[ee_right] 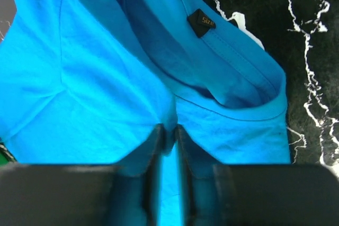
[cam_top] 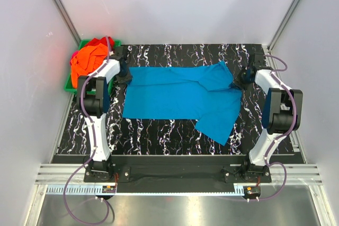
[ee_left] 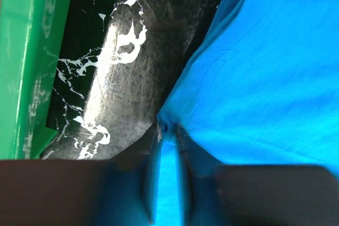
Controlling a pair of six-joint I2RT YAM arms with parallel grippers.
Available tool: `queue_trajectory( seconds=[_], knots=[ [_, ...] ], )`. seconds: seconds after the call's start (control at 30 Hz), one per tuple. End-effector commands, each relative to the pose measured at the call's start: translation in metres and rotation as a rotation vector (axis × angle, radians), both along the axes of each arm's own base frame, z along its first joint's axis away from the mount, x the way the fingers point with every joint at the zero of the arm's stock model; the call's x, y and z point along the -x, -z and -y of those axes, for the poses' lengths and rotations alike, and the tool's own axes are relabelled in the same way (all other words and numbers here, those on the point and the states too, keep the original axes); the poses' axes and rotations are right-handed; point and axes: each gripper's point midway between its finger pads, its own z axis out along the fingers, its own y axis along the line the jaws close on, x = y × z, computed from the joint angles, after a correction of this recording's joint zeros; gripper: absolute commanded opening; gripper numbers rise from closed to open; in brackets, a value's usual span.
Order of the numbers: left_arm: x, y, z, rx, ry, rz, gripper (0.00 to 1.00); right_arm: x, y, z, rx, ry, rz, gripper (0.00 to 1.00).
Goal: Fold and stack the t-shirts
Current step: Fold the tshirt
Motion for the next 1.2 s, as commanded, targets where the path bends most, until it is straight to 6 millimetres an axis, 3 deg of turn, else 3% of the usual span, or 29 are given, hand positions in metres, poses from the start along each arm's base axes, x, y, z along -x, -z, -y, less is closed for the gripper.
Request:
queue_trajectory(
  seconds=[0.0, 0.03, 0.07, 0.17, 0.23, 0.3, 0.4, 0.5, 0.53, 0.63, 0.7, 0.93, 1.0, 1.03, 1.1, 1.13, 1.17],
  knots=[
    [0.0, -0.013, -0.008, -0.019, -0.014, -0.004, 0.36, -0.003, -0.009, 0.006, 0.018, 0.015, 0.021, 0.28],
    [-0.004, -0.019, -0.008, -0.021, -0.016, 0.007, 0.45, 0.002, -0.01, 0.006, 0.028, 0.002, 0.001, 0.31],
    [-0.004, -0.025, -0.008, -0.019, -0.015, 0.01, 0.47, -0.004, -0.021, 0.009, 0.042, -0.003, 0.017, 0.34],
    [-0.024, -0.057, 0.004, 0.041, 0.016, 0.106, 0.49, -0.016, -0.036, 0.01, 0.057, -0.04, 0.033, 0.41],
    [-0.029, -0.063, 0.016, 0.102, 0.045, 0.145, 0.49, -0.028, -0.039, 0.006, 0.04, -0.076, 0.052, 0.43],
    [-0.043, -0.072, 0.042, 0.229, 0.116, 0.224, 0.49, -0.046, -0.034, 0.002, 0.016, -0.111, 0.07, 0.44],
    [-0.05, -0.054, 0.064, 0.341, 0.15, 0.238, 0.49, -0.076, -0.022, -0.003, -0.003, -0.178, 0.101, 0.52],
    [-0.059, -0.038, 0.071, 0.369, 0.15, 0.209, 0.49, -0.096, -0.007, -0.006, -0.018, -0.24, 0.1, 0.53],
    [-0.059, -0.022, 0.072, 0.372, 0.145, 0.179, 0.49, -0.104, -0.007, -0.007, -0.017, -0.26, 0.128, 0.53],
    [-0.063, -0.005, 0.071, 0.372, 0.131, 0.151, 0.49, -0.122, -0.004, -0.004, 0.01, -0.266, 0.166, 0.52],
    [-0.065, 0.0, 0.069, 0.358, 0.116, 0.145, 0.49, -0.136, -0.001, 0.003, 0.044, -0.247, 0.172, 0.52],
    [-0.061, 0.019, 0.058, 0.308, 0.07, 0.104, 0.49, -0.17, -0.002, 0.0, 0.134, -0.25, 0.234, 0.52],
    [-0.058, 0.026, 0.052, 0.28, 0.047, 0.077, 0.49, -0.178, -0.002, 0.008, 0.166, -0.204, 0.244, 0.45],
    [-0.059, 0.025, 0.05, 0.274, 0.037, 0.077, 0.49, -0.181, -0.002, 0.014, 0.179, -0.158, 0.24, 0.25],
    [-0.055, 0.028, 0.046, 0.257, 0.004, 0.046, 0.49, -0.184, -0.002, 0.032, 0.198, -0.095, 0.233, 0.07],
    [-0.055, 0.028, 0.044, 0.247, -0.008, 0.043, 0.49, -0.183, -0.001, 0.037, 0.176, -0.054, 0.222, 0.0],
    [-0.052, 0.029, 0.04, 0.231, -0.021, 0.034, 0.5, -0.18, -0.001, 0.044, 0.163, -0.023, 0.218, 0.0]
  ],
)
